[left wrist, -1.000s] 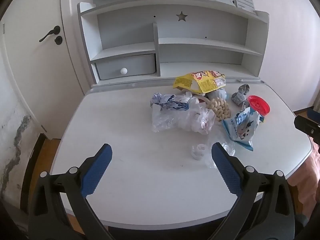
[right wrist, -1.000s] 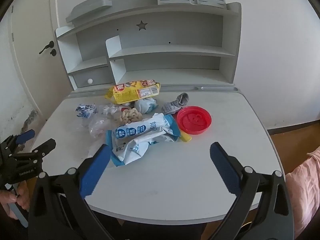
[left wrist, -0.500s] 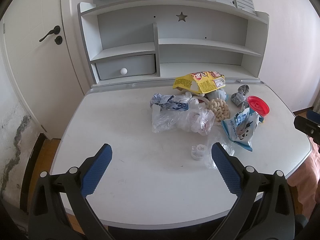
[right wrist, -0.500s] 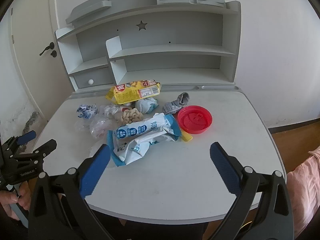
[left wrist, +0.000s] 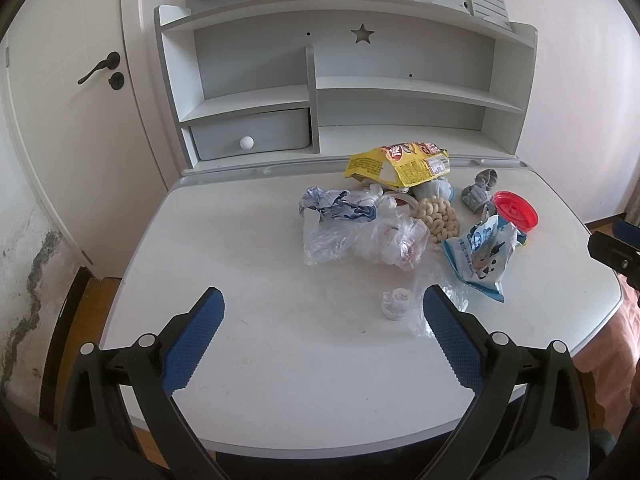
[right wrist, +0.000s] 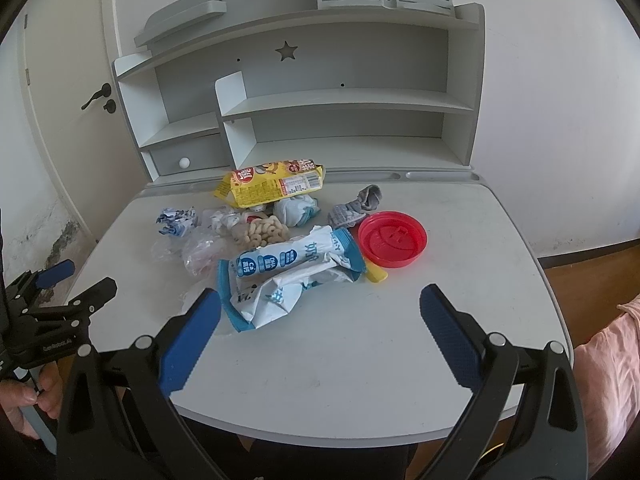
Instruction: Collect trash
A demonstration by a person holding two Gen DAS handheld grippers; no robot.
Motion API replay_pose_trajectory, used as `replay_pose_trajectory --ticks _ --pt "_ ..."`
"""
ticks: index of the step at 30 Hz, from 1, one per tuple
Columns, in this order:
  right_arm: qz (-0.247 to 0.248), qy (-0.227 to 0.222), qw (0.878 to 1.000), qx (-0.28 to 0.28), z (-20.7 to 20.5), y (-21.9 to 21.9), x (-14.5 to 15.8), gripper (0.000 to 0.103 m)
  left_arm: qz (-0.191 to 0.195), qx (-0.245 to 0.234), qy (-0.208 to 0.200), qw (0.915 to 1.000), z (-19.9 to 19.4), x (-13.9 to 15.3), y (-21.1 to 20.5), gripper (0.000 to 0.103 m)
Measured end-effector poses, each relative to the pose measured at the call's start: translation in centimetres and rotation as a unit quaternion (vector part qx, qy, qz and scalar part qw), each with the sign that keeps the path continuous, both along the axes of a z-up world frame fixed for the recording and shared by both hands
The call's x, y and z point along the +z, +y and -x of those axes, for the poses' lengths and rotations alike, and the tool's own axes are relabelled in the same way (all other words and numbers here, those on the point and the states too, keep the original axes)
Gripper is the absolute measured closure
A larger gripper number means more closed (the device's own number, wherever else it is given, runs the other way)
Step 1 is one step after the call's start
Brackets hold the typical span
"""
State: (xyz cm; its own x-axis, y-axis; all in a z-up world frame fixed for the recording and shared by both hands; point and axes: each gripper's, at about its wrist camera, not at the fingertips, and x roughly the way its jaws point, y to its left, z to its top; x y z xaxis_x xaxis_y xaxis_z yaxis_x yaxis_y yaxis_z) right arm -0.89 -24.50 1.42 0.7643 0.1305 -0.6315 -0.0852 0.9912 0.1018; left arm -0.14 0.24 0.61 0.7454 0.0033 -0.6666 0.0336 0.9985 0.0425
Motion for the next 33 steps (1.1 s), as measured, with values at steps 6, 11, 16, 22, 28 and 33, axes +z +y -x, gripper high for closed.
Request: replay_pose_trajectory --ticks 6,11,16,22,28,33 --pt "0.0 0.0 1.0 0.001 0.01 -0.02 0.01 0.007 -0.001 0.0 0.0 1.0 0.01 0.02 -0.01 0.006" --pt "0.0 0.0 1.0 0.001 0.02 -0.02 0.0 0.007 -0.001 0.0 0.001 1.0 0.0 0.0 -0.03 0.006" --pt "0.0 0.0 1.0 0.001 0.08 0.03 -0.02 0.007 -0.001 0.0 0.001 1.0 0.03 -0.04 -0.07 0.006" --pt "0.0 -0.001 1.0 0.001 0.1 0.04 -0.02 0.007 0.0 -0.001 0.002 1.0 0.04 -0.17 -0.09 0.006" --pt "0.0 0.0 1.0 0.001 0.14 0.07 -0.01 0.007 0.0 0.0 0.003 1.0 0.09 -0.28 -0.17 0.006" --pt "0.001 0.0 1.0 0.001 0.12 0.07 -0.01 0.007 0.0 -0.001 0.003 1.0 0.07 -0.31 -0.19 0.006"
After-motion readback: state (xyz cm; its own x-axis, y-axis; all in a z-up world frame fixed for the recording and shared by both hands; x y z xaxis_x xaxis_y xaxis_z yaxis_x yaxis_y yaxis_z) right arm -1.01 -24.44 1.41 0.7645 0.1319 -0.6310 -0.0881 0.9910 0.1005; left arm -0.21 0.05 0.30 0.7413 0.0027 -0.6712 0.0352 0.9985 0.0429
